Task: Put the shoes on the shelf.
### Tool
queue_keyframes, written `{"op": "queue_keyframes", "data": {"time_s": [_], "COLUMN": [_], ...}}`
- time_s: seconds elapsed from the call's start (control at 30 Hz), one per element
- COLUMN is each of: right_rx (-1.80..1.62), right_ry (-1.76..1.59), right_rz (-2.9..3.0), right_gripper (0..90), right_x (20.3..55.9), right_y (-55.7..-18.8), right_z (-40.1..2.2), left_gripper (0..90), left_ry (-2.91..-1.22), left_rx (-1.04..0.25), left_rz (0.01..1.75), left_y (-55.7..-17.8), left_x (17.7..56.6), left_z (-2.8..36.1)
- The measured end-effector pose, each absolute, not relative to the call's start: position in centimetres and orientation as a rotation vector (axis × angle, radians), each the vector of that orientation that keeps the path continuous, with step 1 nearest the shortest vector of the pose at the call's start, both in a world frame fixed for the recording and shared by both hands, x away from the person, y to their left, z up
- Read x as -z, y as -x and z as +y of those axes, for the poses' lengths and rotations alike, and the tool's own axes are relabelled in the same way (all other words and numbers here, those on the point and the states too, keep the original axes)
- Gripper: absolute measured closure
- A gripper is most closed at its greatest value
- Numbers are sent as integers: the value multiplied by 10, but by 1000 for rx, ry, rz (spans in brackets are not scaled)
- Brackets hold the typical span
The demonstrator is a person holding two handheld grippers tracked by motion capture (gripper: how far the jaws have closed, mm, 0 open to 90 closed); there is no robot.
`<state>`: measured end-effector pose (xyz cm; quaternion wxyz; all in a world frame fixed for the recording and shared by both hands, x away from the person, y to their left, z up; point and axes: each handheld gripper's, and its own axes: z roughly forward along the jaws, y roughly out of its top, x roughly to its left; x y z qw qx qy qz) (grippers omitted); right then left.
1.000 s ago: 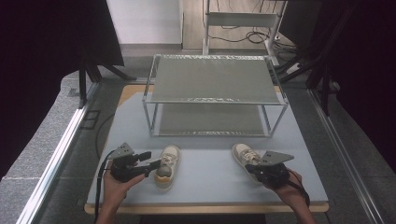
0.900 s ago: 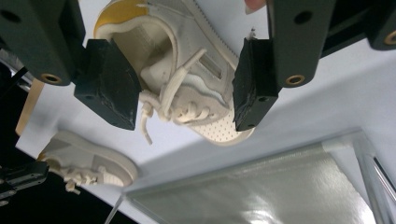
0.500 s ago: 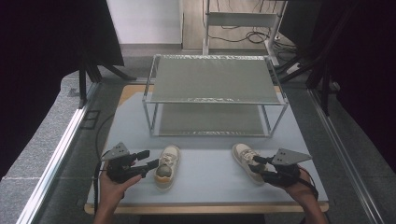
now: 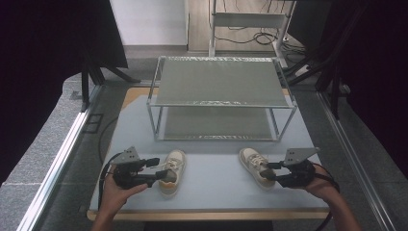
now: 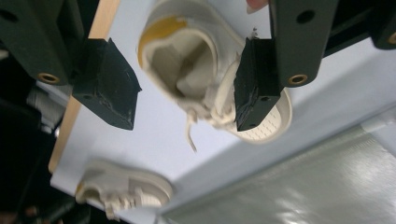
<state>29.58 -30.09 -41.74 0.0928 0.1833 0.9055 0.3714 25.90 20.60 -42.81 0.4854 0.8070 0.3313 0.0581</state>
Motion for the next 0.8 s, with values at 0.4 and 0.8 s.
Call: {"op": "queue_keyframes", "data": {"time_s": [0.4, 0.8], "right_rx": [-979, -844], "right_ry": [-428, -344], "right_rz": [2851, 2976], "right_gripper": [597, 627], "right_x": [425, 425], "right_y": [-309, -316], "right_z": [-291, -287], "left_gripper": [405, 441], "left_ry": [-2300, -2555], "left_rx": [-85, -14], "left_rz": [526, 350], "left_y": [-263, -269], "left_x": [422, 429], "left_z": [182, 156]}}
